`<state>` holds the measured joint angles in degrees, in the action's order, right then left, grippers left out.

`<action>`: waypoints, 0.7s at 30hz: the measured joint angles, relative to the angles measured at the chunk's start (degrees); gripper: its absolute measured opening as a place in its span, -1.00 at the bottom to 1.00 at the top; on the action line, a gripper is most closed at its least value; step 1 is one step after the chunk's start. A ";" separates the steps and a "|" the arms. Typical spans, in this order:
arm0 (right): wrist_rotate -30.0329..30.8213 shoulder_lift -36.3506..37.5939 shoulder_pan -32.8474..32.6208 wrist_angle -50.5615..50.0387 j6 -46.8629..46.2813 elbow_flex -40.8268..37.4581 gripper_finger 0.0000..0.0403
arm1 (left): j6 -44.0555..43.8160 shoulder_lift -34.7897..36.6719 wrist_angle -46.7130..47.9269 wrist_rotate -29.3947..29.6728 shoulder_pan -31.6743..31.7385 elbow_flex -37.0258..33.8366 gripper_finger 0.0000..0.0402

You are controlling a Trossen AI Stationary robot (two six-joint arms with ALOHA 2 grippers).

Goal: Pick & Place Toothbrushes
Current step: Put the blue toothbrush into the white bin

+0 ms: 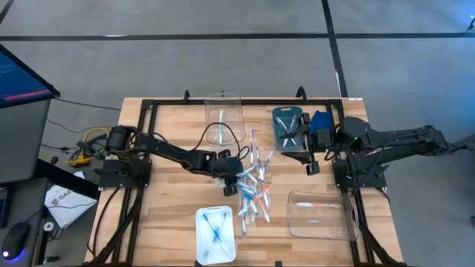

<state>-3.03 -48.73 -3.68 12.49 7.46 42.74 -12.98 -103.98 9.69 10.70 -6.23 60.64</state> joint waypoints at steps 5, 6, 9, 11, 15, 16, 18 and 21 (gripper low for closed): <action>0.00 0.00 0.00 0.02 0.00 0.00 0.09 | -2.38 -0.02 1.02 0.02 -0.97 -1.03 -0.44; 0.00 0.00 0.00 0.02 0.00 0.00 0.09 | -2.40 -0.02 0.85 0.00 -0.97 -1.21 -0.44; 0.00 0.00 0.00 0.02 0.00 0.00 0.09 | -2.52 -0.02 0.79 -0.07 -0.97 -1.70 -0.44; 0.00 0.00 0.00 0.04 0.00 0.00 0.09 | -2.73 -0.02 0.47 -0.07 -0.97 -2.02 -0.44; 0.00 0.00 0.00 0.02 0.00 0.00 0.09 | -2.82 -0.02 0.05 -0.07 -0.97 -2.36 -0.44; 0.00 0.00 0.00 0.02 0.00 0.00 0.09 | -2.83 -0.02 -0.37 -0.07 -0.97 -2.36 -0.44; 0.00 0.00 0.00 0.02 0.00 0.00 0.09 | -2.71 -0.02 -1.24 -0.07 -0.95 -2.36 -0.44; 0.00 0.00 0.00 0.02 0.00 0.00 0.09 | -2.52 -0.02 -2.81 -0.44 -0.92 -2.36 -0.44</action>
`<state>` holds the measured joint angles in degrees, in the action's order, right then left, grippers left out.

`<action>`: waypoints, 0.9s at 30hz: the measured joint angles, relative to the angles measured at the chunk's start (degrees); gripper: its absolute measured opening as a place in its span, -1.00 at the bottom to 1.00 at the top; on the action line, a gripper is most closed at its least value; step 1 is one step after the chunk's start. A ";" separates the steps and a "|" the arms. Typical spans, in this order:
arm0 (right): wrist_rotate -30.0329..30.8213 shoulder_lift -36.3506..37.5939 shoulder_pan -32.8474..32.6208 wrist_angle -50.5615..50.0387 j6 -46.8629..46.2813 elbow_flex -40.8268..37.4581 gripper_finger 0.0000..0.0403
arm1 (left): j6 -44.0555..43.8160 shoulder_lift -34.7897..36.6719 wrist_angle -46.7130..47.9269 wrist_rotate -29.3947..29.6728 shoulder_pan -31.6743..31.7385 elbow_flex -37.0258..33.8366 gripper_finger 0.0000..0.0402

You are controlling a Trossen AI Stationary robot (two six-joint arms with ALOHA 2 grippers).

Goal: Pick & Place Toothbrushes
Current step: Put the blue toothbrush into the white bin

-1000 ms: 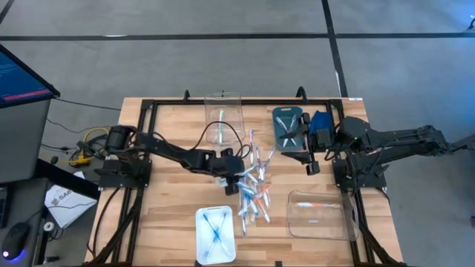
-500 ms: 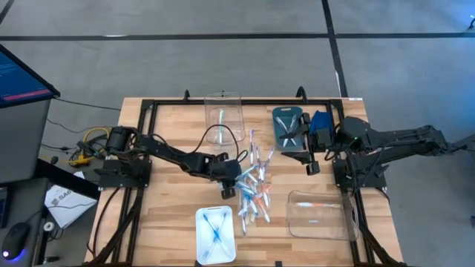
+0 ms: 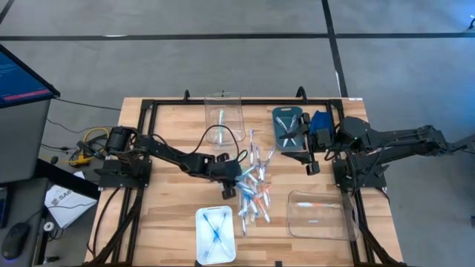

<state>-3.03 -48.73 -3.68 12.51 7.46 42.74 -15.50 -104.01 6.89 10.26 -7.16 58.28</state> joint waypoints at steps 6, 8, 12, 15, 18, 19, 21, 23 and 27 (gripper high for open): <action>0.00 0.00 0.00 0.00 0.00 0.00 0.09 | 0.06 0.00 -0.49 -0.36 0.00 0.00 -0.44; 0.00 0.00 0.00 -0.01 0.00 0.00 0.09 | 0.07 0.00 -0.54 -0.40 0.00 0.00 -0.44; 0.00 0.00 0.00 0.00 0.00 0.00 0.09 | 0.10 0.00 -0.54 -0.54 0.04 0.00 -0.44; 0.00 0.00 0.00 0.00 0.00 0.00 0.09 | 0.14 0.00 -0.54 -0.53 -0.41 0.00 -0.44; 0.00 0.00 0.00 0.00 0.00 0.00 0.09 | 0.19 0.00 -0.56 -0.09 -0.50 0.00 -0.44; 0.00 0.00 -0.01 -0.01 0.00 0.00 0.09 | 0.21 0.00 -0.58 -0.06 -0.50 0.00 -0.44; 0.00 0.00 0.00 0.00 0.00 0.00 0.09 | 0.29 0.00 -0.86 -0.03 -0.18 0.00 -0.44; 0.00 0.00 0.00 0.00 0.00 0.00 0.09 | 0.38 0.00 -1.06 0.02 0.24 0.00 -0.44; 0.00 0.00 0.00 0.00 0.00 0.00 0.09 | 0.29 0.00 -1.17 0.31 0.59 0.00 -0.44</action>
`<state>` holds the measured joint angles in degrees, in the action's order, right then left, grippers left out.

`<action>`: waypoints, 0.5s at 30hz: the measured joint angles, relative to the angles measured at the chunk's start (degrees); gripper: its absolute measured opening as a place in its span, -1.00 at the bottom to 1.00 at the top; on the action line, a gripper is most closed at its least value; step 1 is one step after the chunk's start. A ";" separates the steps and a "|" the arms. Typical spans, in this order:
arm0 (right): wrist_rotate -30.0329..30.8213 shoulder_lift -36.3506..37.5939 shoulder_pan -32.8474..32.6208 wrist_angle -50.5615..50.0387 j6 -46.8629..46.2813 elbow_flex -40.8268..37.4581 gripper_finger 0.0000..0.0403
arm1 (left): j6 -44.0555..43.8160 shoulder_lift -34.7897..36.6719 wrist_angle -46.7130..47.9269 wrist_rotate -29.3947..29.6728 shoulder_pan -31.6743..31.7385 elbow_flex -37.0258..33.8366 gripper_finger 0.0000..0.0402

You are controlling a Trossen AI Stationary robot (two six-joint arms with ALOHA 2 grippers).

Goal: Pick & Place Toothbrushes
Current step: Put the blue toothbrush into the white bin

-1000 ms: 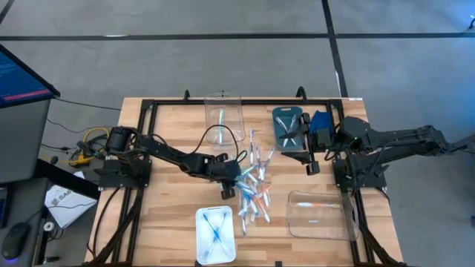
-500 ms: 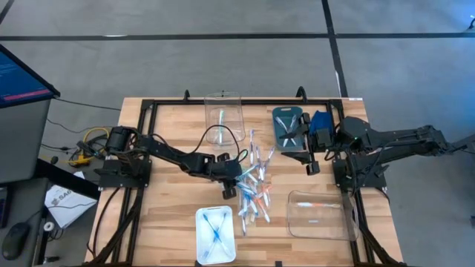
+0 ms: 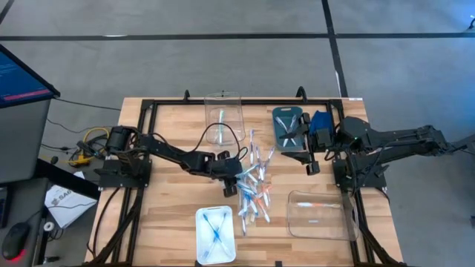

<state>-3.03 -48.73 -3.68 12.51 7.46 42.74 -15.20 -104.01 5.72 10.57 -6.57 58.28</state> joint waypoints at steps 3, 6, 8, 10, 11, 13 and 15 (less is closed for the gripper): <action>0.01 0.00 0.00 -0.02 0.00 0.00 0.09 | -0.03 0.00 -0.36 0.11 -1.24 -0.28 -0.44; 0.01 0.00 -0.01 -0.04 0.02 0.00 0.09 | -0.04 -0.02 -0.33 1.02 -1.99 -0.57 -0.44; 0.00 0.00 0.00 -0.04 0.02 0.00 0.09 | -0.06 -0.02 -0.49 1.55 -1.83 -0.57 -0.44; 0.00 0.00 -0.02 -0.04 0.00 0.02 0.09 | -0.05 -0.02 -0.72 1.72 -1.54 -0.57 -0.44; 0.02 0.00 -0.02 -0.04 0.02 0.02 0.09 | -0.06 -0.02 -0.89 1.93 -1.50 -0.57 -0.44; 0.00 0.00 -0.02 -0.02 0.02 0.02 0.09 | -0.06 -0.02 -0.95 1.99 -1.59 -0.57 -0.44; 0.00 0.00 -0.02 -0.02 0.00 0.02 0.09 | -0.04 -0.09 -0.92 2.12 -1.62 -0.59 -0.44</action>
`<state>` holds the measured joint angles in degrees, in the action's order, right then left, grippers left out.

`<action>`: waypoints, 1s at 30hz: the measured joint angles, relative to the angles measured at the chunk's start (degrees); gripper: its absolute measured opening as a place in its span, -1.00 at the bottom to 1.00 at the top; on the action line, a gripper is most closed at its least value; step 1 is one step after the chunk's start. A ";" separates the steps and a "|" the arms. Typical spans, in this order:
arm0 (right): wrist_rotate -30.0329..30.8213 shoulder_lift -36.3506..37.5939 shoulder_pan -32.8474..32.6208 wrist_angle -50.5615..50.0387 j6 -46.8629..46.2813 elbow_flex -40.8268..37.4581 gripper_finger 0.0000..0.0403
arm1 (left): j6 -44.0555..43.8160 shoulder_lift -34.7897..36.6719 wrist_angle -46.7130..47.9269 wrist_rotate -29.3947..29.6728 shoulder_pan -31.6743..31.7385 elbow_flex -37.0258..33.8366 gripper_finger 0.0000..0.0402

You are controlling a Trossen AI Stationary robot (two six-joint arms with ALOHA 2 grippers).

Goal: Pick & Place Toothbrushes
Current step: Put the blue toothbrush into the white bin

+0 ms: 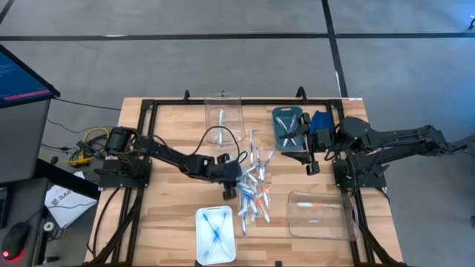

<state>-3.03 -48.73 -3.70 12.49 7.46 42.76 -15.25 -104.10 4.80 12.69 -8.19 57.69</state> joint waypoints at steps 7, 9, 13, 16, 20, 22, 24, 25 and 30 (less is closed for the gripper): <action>0.01 -0.02 0.04 -0.02 0.02 0.00 0.09 | 1.46 -3.14 -1.41 0.92 0.46 0.09 -0.44; 0.02 -0.02 0.04 -0.06 0.00 0.02 0.09 | 1.34 -3.77 -1.91 0.81 0.65 0.15 -0.44; 0.00 -0.02 0.04 -0.07 0.00 0.02 0.09 | 1.31 -4.00 -2.32 0.48 0.72 0.15 -0.44; 0.00 -0.02 0.04 -0.04 0.00 0.02 0.09 | 1.31 -3.74 -2.34 0.50 0.72 0.11 -0.46; 0.00 -0.02 0.04 -0.04 0.01 0.02 0.09 | 1.31 -3.68 -2.36 0.56 0.72 0.11 -0.57; 0.02 -0.02 0.04 -0.07 0.00 0.02 0.09 | 1.29 -3.65 -2.38 0.65 0.72 0.10 -0.66; 0.02 -0.02 0.04 -0.04 0.00 0.02 0.09 | 1.29 -3.65 -2.45 0.92 0.72 0.09 -0.77; 0.02 -0.02 0.04 -0.06 0.00 0.02 0.09 | 1.29 -3.63 -2.53 0.94 0.72 0.09 -0.82; 0.01 -0.02 0.04 -0.07 0.00 0.02 0.09 | 1.29 -3.57 -2.71 0.98 0.70 0.09 -0.94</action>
<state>-3.02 -48.75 -3.66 12.43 7.46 42.78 -13.96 -107.67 2.09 13.67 -7.49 57.78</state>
